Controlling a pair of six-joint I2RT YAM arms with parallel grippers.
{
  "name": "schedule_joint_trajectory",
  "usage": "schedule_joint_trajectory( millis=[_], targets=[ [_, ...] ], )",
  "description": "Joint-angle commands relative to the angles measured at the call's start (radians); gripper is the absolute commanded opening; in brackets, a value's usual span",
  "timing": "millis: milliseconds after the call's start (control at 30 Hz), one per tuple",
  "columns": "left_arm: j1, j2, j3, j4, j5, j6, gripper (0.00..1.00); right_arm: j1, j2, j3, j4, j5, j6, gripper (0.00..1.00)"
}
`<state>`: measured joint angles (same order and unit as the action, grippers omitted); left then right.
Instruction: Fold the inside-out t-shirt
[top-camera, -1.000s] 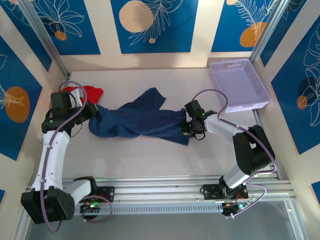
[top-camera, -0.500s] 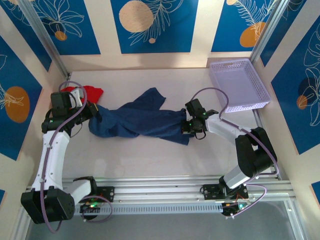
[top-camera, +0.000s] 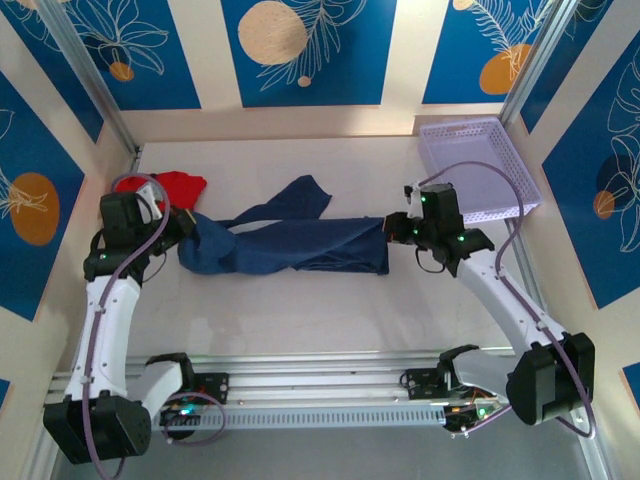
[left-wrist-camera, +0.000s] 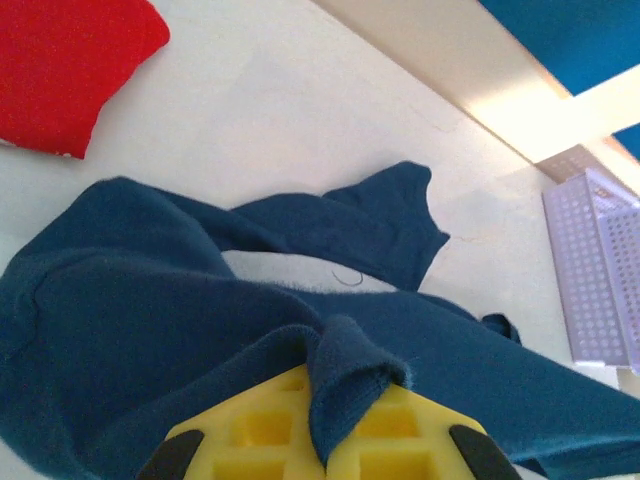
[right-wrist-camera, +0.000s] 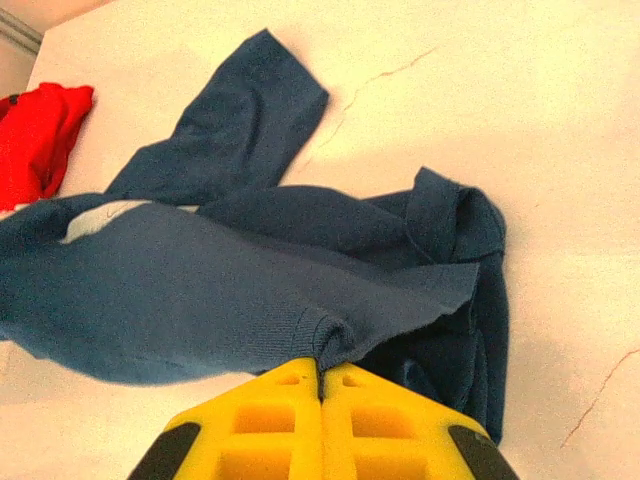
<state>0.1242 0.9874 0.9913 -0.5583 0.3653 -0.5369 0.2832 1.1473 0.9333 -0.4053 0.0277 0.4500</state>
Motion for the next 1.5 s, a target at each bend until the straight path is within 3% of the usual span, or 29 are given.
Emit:
schedule_joint_trajectory(
  millis=[0, 200, 433, 567, 767, 967, 1133, 1267, 1400, 1467],
  targets=[
    [0.011, -0.028, 0.193, 0.020, -0.027, -0.044, 0.00, -0.020, -0.105, 0.163, -0.025, 0.066, -0.038, 0.00],
    [0.010, -0.050, 0.682, -0.142, -0.248, 0.147, 0.00, -0.044, -0.243, 0.516, -0.182, 0.186, -0.120, 0.00],
    [0.010, 0.051, 1.177, -0.263, -0.334, 0.279, 0.00, -0.044, -0.300, 0.826, -0.283, 0.238, -0.190, 0.00],
    [0.011, 0.128, 1.358, -0.288, -0.372, 0.315, 0.00, -0.044, -0.292, 0.942, -0.301, 0.259, -0.234, 0.00],
    [0.011, 0.261, 1.422, -0.252, -0.376, 0.323, 0.00, -0.044, -0.209, 1.023, -0.284, 0.322, -0.316, 0.00],
    [0.010, 0.463, 1.371, -0.192, -0.286, 0.269, 0.00, -0.055, -0.051, 0.931, -0.162, 0.372, -0.377, 0.00],
    [-0.051, 0.651, 1.157, -0.047, -0.292, 0.262, 0.00, -0.135, 0.175, 0.790, -0.015, 0.309, -0.332, 0.00],
    [-0.102, 0.956, 1.219, -0.018, -0.315, 0.277, 0.00, -0.170, 0.470, 0.785, 0.110, 0.327, -0.307, 0.04],
    [-0.121, 1.431, 1.734, -0.251, -0.295, 0.256, 0.31, -0.189, 0.829, 1.055, -0.051, 0.299, -0.252, 0.29],
    [-0.120, 1.579, 1.956, -0.344, -0.304, 0.239, 0.47, -0.183, 0.894, 1.109, -0.108, 0.269, -0.246, 0.35]
  ],
)
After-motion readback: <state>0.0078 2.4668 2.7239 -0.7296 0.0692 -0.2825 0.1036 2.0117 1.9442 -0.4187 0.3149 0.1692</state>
